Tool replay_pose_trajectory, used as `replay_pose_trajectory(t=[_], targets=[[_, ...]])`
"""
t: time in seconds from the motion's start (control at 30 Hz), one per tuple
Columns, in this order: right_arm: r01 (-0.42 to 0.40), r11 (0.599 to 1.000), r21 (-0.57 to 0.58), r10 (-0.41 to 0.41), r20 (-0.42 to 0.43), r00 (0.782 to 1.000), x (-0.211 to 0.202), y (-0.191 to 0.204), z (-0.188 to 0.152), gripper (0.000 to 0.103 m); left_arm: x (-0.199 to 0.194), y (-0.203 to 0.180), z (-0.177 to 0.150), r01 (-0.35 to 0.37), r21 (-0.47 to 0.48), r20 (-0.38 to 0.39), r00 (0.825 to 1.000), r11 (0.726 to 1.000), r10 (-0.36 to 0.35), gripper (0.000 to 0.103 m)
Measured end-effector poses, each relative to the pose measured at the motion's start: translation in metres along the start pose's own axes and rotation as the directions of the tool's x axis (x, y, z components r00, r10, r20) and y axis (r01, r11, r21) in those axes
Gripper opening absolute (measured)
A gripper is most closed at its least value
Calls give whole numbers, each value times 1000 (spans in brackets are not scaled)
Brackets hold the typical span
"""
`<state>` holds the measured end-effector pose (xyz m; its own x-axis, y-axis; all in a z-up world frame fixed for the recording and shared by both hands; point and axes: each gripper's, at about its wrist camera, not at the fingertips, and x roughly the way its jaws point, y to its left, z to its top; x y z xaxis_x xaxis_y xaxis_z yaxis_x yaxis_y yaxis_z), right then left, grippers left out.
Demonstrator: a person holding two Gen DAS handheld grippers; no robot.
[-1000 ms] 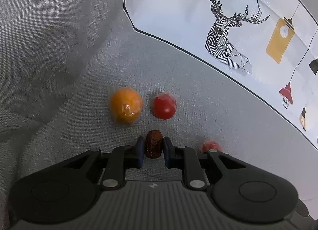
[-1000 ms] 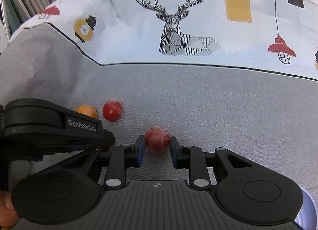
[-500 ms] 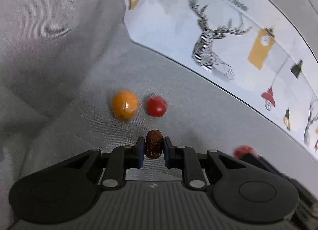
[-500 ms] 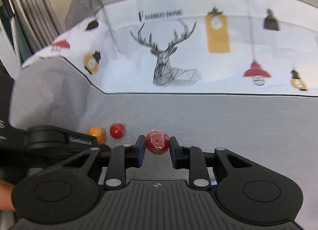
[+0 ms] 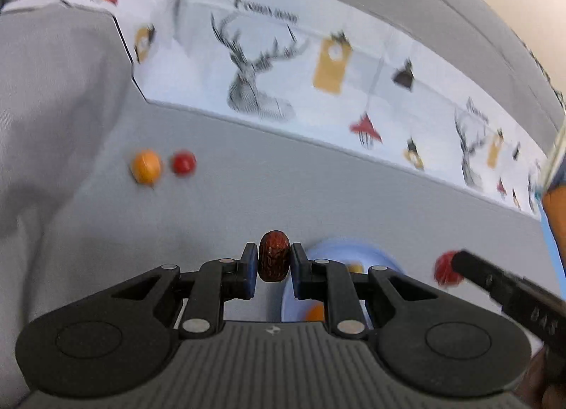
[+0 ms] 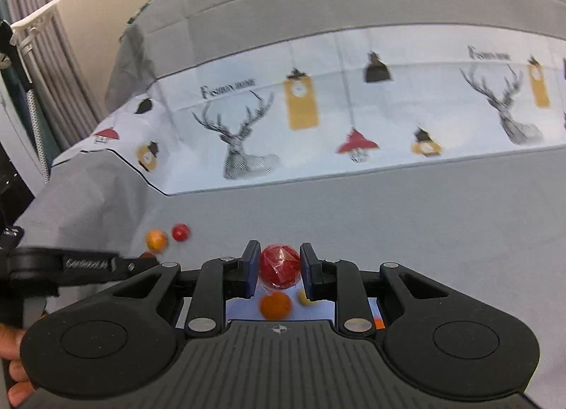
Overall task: Organize fruits
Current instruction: 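Carry the date with the left tool while the right tool carries the bagged fruit over the plate, then open both tools to release the date and bagged fruit onto the plate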
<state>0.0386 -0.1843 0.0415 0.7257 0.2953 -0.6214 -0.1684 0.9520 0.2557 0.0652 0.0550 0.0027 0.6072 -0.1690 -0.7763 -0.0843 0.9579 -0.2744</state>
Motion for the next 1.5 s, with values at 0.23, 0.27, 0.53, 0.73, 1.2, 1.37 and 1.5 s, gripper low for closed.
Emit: replay_pose_trajectory(t=[0.23,0.27,0.53,0.73,1.2,1.37,1.5], targets=[[73,997,-37,-75,-55,996,7,-29,-22,25,25,-6,-11,-34,63,-54,998,997,37,21],[83,995,-45,-86,-49,995,7,-33,-22,25,27,-5,-12,-37,54,-61,997,998,40,21],[81,997,10,-79,-88,993,16,-65,-24,25,39,-16,-9,-2,58,-42,999,998,4,21],[10,1000,-20,-13,-142,990,20,-63,-31,25,48,-28,-12,81,50,-45,996,995,-78,21],[-35,994,-99,13,-223,975,30,-46,-42,17,53,-63,-25,149,177,-40,989,973,-144,21],[-10,996,-87,-9,-214,977,31,-49,-41,18,55,-67,-26,183,183,-53,983,966,-176,21],[57,996,-70,-69,-188,980,30,-55,-38,29,56,-72,-28,250,186,-87,968,950,-237,32]])
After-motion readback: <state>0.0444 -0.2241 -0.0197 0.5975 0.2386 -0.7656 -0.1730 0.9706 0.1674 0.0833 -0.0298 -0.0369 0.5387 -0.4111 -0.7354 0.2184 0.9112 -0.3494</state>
